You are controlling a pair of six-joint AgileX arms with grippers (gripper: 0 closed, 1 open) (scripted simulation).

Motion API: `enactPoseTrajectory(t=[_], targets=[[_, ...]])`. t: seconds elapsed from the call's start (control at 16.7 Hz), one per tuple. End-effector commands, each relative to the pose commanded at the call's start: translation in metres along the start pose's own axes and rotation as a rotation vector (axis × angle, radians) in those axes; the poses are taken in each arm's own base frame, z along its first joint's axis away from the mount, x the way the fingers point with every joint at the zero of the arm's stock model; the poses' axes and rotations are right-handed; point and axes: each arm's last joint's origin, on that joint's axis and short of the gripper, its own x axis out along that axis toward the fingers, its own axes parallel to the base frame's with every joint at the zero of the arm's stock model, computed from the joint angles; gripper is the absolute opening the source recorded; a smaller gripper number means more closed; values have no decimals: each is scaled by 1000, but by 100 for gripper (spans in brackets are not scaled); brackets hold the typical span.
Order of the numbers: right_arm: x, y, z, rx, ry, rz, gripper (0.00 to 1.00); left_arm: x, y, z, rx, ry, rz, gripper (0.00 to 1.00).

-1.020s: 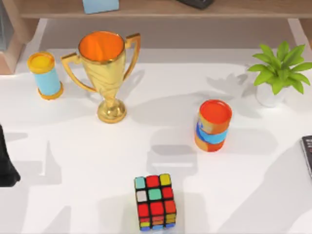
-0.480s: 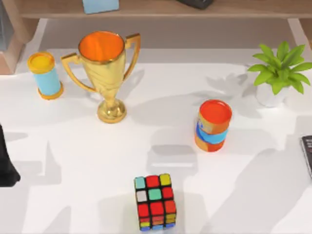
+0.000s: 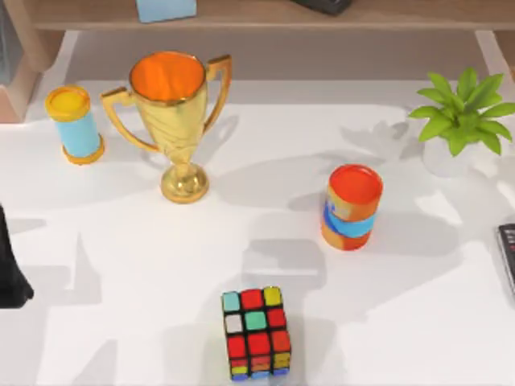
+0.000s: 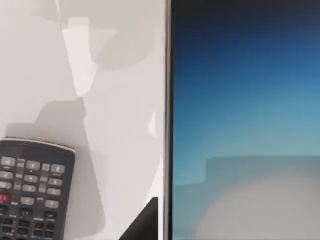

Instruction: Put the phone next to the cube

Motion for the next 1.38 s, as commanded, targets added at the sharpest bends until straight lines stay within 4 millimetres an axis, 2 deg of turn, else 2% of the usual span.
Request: enactPoseTrajectory(t=[0.24, 0.42, 0.66, 0.9, 1.14, 1.38], targets=[[-26, 57, 11, 122, -46, 31, 0, 0, 0, 0, 0, 0, 0, 100], [-37, 105, 10, 194, -41, 77, 0, 0, 0, 0, 0, 0, 0, 100], [-39, 166, -3, 255, 13, 136, 0, 0, 0, 0, 0, 0, 0, 100], [-33, 220, -24, 272, 104, 163, 0, 0, 0, 0, 0, 0, 0, 100], [-20, 258, -48, 268, 197, 151, 0, 0, 0, 0, 0, 0, 0, 100], [-5, 277, -64, 262, 263, 121, 0, 0, 0, 0, 0, 0, 0, 100]])
